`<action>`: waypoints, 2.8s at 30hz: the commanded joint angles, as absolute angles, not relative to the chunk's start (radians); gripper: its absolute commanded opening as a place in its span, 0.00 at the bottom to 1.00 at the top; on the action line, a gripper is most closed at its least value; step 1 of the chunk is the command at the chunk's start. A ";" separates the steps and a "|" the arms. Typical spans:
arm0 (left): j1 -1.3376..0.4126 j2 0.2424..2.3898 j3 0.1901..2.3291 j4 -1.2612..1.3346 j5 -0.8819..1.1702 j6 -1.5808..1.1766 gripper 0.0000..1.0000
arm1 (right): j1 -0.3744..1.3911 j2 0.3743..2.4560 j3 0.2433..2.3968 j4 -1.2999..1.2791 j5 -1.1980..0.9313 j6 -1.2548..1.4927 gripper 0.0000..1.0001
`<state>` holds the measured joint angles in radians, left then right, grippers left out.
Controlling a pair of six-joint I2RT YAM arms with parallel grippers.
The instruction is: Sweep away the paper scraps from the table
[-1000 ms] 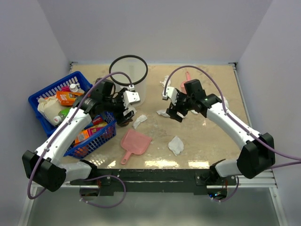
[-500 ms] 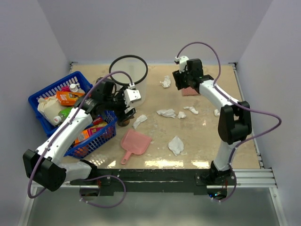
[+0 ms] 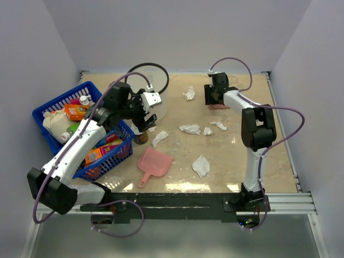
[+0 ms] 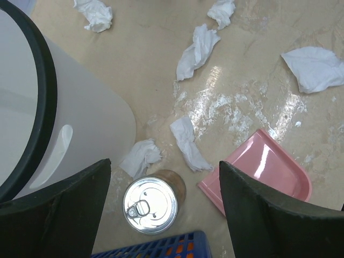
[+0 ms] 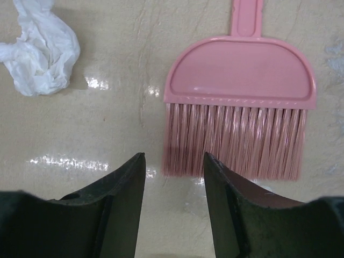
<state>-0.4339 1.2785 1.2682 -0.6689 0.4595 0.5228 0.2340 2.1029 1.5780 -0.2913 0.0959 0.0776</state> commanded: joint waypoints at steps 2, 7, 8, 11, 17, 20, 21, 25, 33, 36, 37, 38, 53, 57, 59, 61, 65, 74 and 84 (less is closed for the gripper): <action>-0.420 1.292 1.315 -0.620 0.497 0.468 0.86 | 0.219 2.106 1.569 -0.278 0.129 0.156 0.50; -0.416 1.310 1.344 -0.618 0.491 0.465 0.86 | 0.199 2.138 1.575 -0.282 0.118 0.163 0.49; -0.416 1.313 1.354 -0.618 0.488 0.466 0.86 | 0.196 2.144 1.577 -0.281 0.115 0.164 0.49; -0.417 1.319 1.370 -0.624 0.479 0.472 0.86 | 0.189 2.164 1.589 -0.279 0.101 0.170 0.48; -0.419 1.347 1.407 -0.632 0.459 0.495 0.86 | 0.166 2.195 1.606 -0.282 0.051 0.173 0.31; -0.422 1.367 1.428 -0.627 0.460 0.497 0.86 | 0.158 2.181 1.594 -0.272 0.051 0.172 0.12; -0.423 1.371 1.433 -0.623 0.460 0.497 0.86 | 0.156 2.174 1.583 -0.268 0.054 0.172 0.00; -0.428 1.390 1.457 -0.592 0.474 0.465 0.86 | 0.146 2.058 1.560 -0.268 0.019 0.172 0.00; -0.465 1.488 1.469 -0.341 0.610 0.090 0.88 | 0.146 1.729 1.490 -0.223 -0.072 0.164 0.00; -0.472 1.571 1.558 -0.269 0.626 -0.039 0.88 | 0.147 1.602 1.445 -0.219 -0.095 0.158 0.00; -0.472 1.604 1.596 -0.250 0.624 -0.073 0.88 | 0.147 1.576 1.436 -0.221 -0.118 0.152 0.00; -0.472 1.617 1.612 -0.203 0.635 -0.134 0.88 | 0.149 1.550 1.418 -0.227 -0.127 0.143 0.00; -0.489 1.830 1.799 0.129 0.822 -0.454 0.92 | 0.331 1.244 1.206 -0.152 -0.077 -0.118 0.00; -0.500 1.844 1.779 0.123 0.787 -0.468 0.92 | 0.397 1.239 1.181 -0.085 -0.019 -0.166 0.00; -0.502 1.845 1.773 0.104 0.758 -0.466 0.92 | 0.408 1.244 1.181 -0.074 -0.011 -0.167 0.00; -0.502 1.851 1.772 0.083 0.717 -0.462 0.92 | 0.419 1.247 1.184 -0.060 -0.002 -0.176 0.00; -0.502 1.868 1.770 0.098 0.715 -0.480 0.90 | 0.462 1.247 1.196 -0.054 0.021 -0.225 0.00; -0.503 1.853 1.773 0.049 0.623 -0.472 0.84 | 0.468 1.255 1.218 -0.035 0.048 -0.242 0.00; -0.509 1.904 1.796 0.060 0.627 -0.515 0.73 | 0.511 1.239 1.180 0.073 0.110 -0.351 0.00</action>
